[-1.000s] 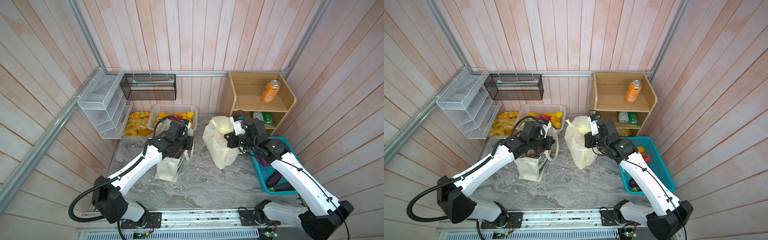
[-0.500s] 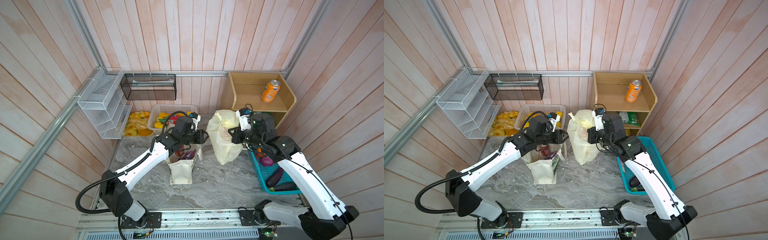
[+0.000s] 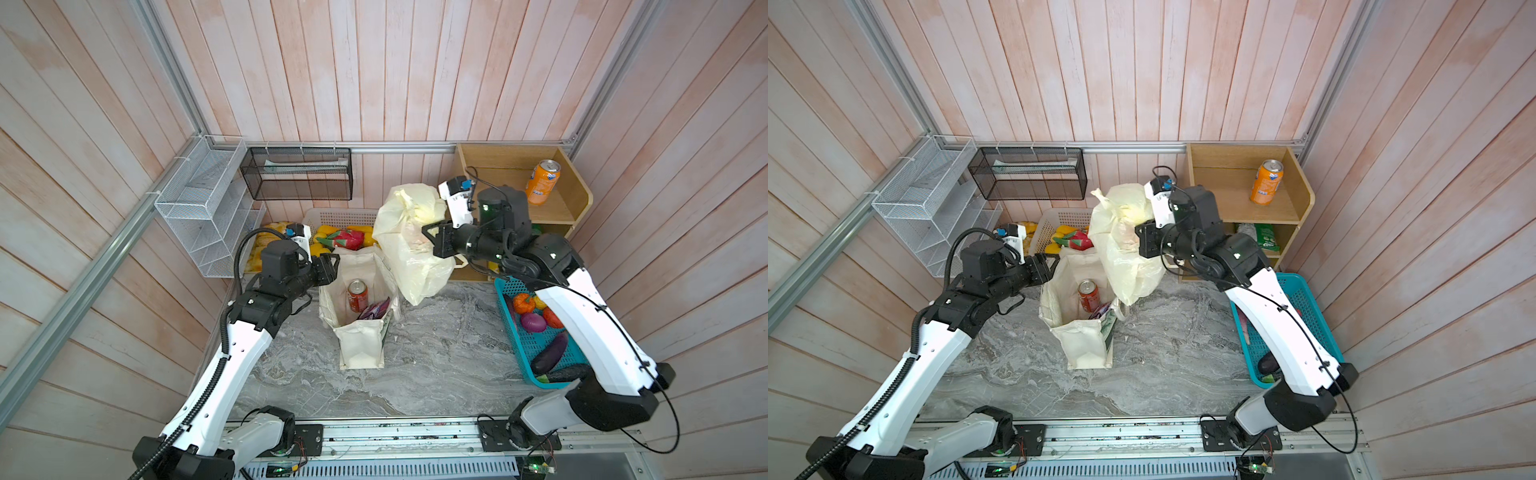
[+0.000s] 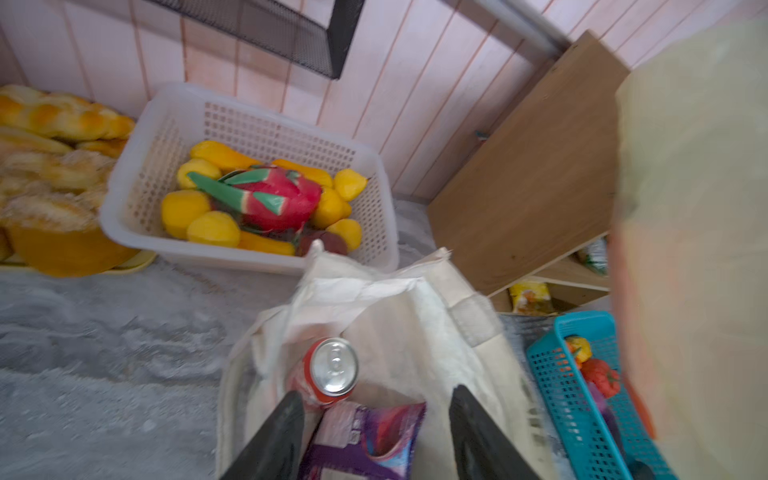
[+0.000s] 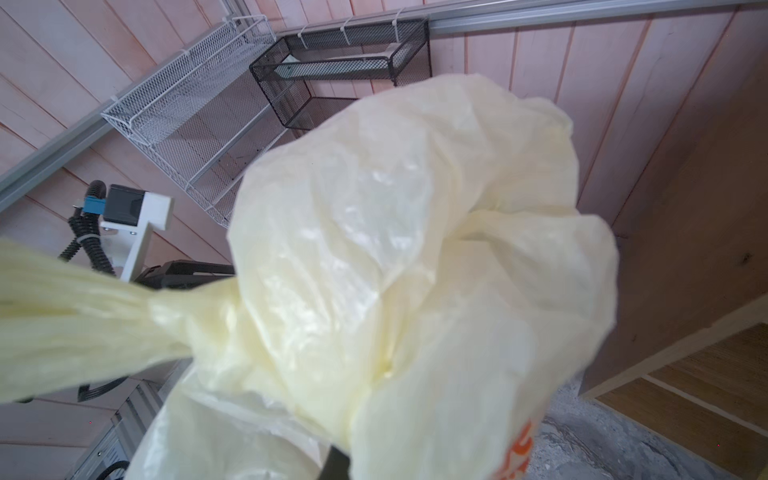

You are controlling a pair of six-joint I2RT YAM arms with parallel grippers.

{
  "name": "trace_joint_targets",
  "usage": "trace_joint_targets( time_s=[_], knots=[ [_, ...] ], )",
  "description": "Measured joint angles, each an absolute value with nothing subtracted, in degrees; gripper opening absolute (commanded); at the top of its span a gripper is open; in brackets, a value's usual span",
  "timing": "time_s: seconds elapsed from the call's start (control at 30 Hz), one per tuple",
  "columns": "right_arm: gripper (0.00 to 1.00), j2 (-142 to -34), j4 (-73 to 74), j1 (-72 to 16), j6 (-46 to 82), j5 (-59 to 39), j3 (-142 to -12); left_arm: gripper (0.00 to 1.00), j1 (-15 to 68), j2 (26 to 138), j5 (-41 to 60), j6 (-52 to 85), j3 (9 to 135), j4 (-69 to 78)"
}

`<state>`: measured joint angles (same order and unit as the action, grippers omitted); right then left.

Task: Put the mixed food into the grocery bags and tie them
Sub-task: 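Lower the cream bag into the floral canvas tote with the right gripper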

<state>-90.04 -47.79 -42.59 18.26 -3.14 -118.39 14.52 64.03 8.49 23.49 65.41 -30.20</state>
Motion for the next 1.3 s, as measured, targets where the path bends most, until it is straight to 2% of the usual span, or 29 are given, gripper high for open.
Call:
trace_joint_targets(
  time_s=[0.17, 0.2, 0.27, 0.33, 0.43, 0.7, 1.07, 1.3],
  knots=[
    [0.0, -101.6, -50.61, -47.68, 18.52, -1.1, -131.85, 0.57, 13.76, 64.34, 8.51, 22.26, 59.59, -31.64],
    [0.0, -103.74, -51.16, -48.56, 18.52, -0.67, -134.08, 0.46, 13.69, 64.34, 8.56, 22.13, 58.74, -31.73],
    [0.0, -107.09, -52.12, -50.02, 18.5, 0.19, -136.97, 0.18, 13.47, 64.34, 8.82, 22.04, 57.52, -31.68],
    [0.0, -109.38, -53.12, -51.35, 18.48, 1.19, -137.73, 0.0, 13.23, 64.34, 9.43, 21.61, 56.82, -31.59],
    [0.0, -111.0, -54.43, -53.06, 18.46, 2.94, -135.81, 0.0, 13.06, 64.34, 11.0, 21.17, 56.42, -30.65],
    [0.0, -111.87, -52.34, -55.42, 18.52, 5.48, -117.58, 0.0, 13.08, 64.31, 14.98, 21.19, 56.42, -28.73],
    [0.0, -129.49, -52.64, -55.0, 18.48, 4.08, -120.53, 0.0, 12.47, 64.25, 15.84, 21.47, 56.42, -28.67],
    [0.0, -131.04, -48.66, -54.43, 18.5, -0.14, -115.07, 0.0, 12.45, 63.72, 16.25, 22.33, 56.42, -28.64]
  ],
)
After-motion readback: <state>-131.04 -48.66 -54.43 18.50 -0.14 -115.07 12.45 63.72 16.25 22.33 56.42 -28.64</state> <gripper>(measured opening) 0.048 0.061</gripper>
